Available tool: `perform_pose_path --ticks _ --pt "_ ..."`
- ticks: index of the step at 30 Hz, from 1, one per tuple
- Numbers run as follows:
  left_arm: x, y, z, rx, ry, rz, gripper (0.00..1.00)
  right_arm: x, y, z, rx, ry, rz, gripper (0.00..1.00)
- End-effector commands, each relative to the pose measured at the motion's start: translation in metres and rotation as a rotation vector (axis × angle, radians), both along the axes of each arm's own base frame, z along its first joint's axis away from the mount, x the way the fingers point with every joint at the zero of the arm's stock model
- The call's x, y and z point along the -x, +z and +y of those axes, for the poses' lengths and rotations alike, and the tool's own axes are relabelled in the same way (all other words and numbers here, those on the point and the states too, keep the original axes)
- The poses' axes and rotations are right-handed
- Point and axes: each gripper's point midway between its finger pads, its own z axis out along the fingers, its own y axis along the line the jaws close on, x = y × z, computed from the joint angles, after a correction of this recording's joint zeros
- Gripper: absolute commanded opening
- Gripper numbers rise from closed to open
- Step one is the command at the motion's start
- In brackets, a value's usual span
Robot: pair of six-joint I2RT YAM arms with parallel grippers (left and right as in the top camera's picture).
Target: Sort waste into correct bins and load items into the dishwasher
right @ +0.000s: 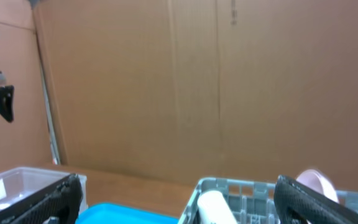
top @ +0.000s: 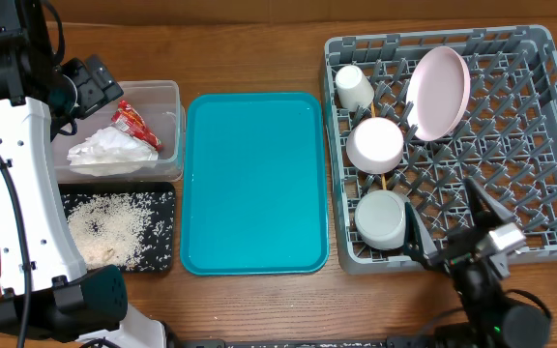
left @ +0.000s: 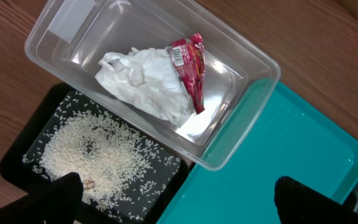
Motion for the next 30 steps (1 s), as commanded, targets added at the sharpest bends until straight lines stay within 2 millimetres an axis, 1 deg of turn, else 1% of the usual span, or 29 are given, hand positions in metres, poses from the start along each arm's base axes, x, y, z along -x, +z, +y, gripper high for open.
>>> perform_pose_path --ticks 1,4,7,11,12,14,30 --pt "0.001 0.006 0.0 -0.007 -0.008 -0.017 1.0 -0.013 -0.043 -0.002 -0.108 0.015 0.058 1.0" --pt "0.001 0.006 0.0 -0.007 -0.008 -0.017 1.0 -0.019 -0.063 -0.005 -0.114 -0.011 0.134 1.0" --pt "0.001 0.006 0.0 -0.007 -0.008 -0.017 1.0 -0.021 -0.076 -0.009 -0.108 -0.038 0.186 1.0" --pt "0.001 0.006 0.0 -0.007 -0.008 -0.017 1.0 -0.024 -0.107 -0.011 -0.091 -0.06 0.31 1.0" --pt "0.001 0.006 0.0 -0.007 -0.008 -0.017 1.0 -0.024 -0.118 -0.012 -0.085 -0.063 0.354 1.0" --pt "0.001 0.006 0.0 -0.007 -0.008 -0.017 1.0 -0.024 -0.115 -0.012 -0.086 -0.063 0.343 1.0" --pt "0.001 0.006 0.0 -0.007 -0.008 -0.016 1.0 -0.024 -0.116 -0.012 -0.086 -0.064 0.347 1.0"
